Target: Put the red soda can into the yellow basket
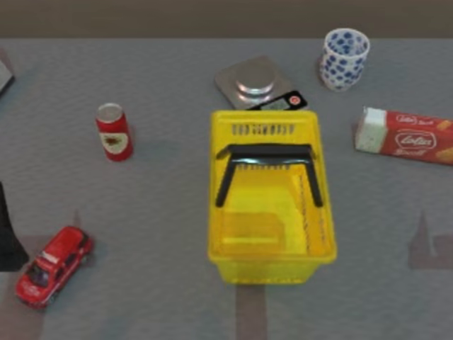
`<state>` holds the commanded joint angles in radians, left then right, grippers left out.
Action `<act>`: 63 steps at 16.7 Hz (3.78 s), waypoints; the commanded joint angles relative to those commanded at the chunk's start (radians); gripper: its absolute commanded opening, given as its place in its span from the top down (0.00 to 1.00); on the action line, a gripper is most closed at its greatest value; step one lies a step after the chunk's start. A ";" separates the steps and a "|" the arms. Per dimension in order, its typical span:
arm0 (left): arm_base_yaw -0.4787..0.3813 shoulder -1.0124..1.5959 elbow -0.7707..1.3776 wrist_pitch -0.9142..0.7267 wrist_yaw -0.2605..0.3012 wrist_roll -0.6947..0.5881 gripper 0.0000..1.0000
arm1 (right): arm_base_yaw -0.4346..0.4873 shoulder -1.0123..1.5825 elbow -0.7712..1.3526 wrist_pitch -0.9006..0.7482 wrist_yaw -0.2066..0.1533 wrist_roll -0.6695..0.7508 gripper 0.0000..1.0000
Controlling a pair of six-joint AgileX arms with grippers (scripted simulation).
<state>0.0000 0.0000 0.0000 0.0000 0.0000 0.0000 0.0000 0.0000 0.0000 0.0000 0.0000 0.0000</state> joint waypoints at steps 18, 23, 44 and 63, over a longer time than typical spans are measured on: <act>-0.123 1.094 0.960 -0.713 0.034 0.261 0.00 | 0.000 0.000 0.000 0.000 0.000 0.000 0.00; -0.163 1.617 1.454 -0.994 0.032 0.398 0.00 | 0.000 0.000 0.000 0.000 0.000 0.000 0.00; -0.201 2.517 2.322 -1.375 0.007 0.624 0.00 | 0.000 0.000 0.000 0.000 0.000 0.000 0.00; -0.203 2.528 2.163 -1.205 0.007 0.623 0.68 | 0.000 0.000 0.000 0.000 0.000 0.000 0.00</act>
<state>-0.2032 2.5277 2.1628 -1.2052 0.0067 0.6234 0.0000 0.0000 0.0000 0.0000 0.0000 0.0000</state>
